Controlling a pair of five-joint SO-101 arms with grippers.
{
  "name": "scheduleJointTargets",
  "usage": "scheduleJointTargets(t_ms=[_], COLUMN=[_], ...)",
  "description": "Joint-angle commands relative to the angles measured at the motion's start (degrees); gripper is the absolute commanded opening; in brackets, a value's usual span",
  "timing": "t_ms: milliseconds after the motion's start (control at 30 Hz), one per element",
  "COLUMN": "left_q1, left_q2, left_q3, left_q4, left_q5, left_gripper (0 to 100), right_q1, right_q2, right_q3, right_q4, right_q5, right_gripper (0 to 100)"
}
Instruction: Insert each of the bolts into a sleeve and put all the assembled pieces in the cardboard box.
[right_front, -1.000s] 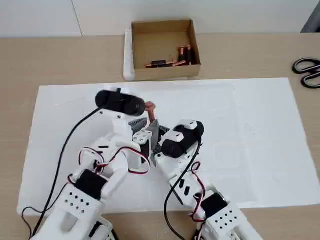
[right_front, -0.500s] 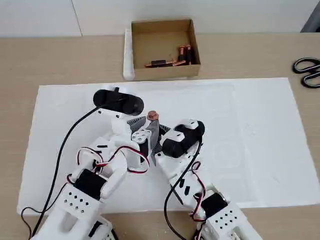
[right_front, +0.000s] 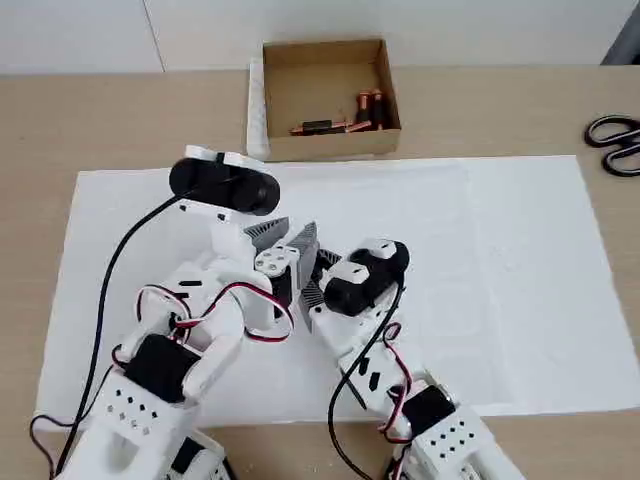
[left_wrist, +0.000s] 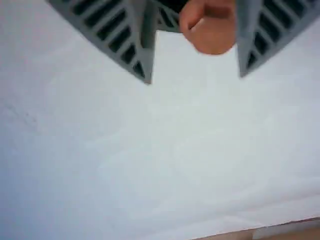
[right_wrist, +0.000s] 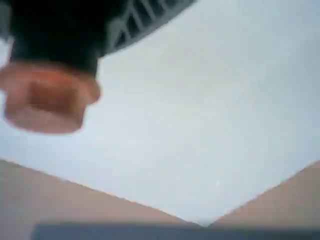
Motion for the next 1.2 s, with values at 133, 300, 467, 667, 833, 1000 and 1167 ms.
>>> scheduleJointTargets(t_ms=[133,300,467,667,833,1000,1167], left_q1=[-2.90,-15.47,-29.19,-37.80,-38.24,-38.24,-38.59], left_q2=[-0.97,-0.97,-0.88,-0.62,-0.53,-0.88,-0.88], left_q3=[-3.21,-3.38,-3.56,-2.42,-0.22,5.32,10.24], left_q4=[0.53,1.85,5.89,10.81,14.51,14.42,12.66], left_q5=[-0.44,-6.86,-27.60,-28.75,-28.84,-28.92,-28.92], left_gripper=[11,11,11,11,11,11,11], right_q1=[-0.04,1.01,5.32,10.51,11.74,15.16,17.45], right_q2=[-1.19,-1.19,-1.10,0.48,16.75,38.29,60.00], right_q3=[-0.26,-0.26,-0.70,-10.90,-36.40,-57.67,-79.65], right_q4=[-1.19,-1.19,-1.19,9.27,27.12,26.42,23.08], right_q5=[-0.18,-0.18,-0.18,-0.18,-0.26,-0.26,-0.26], right_gripper=[0.4,0.4,0.4,0.4,0.4,0.4,0.4])
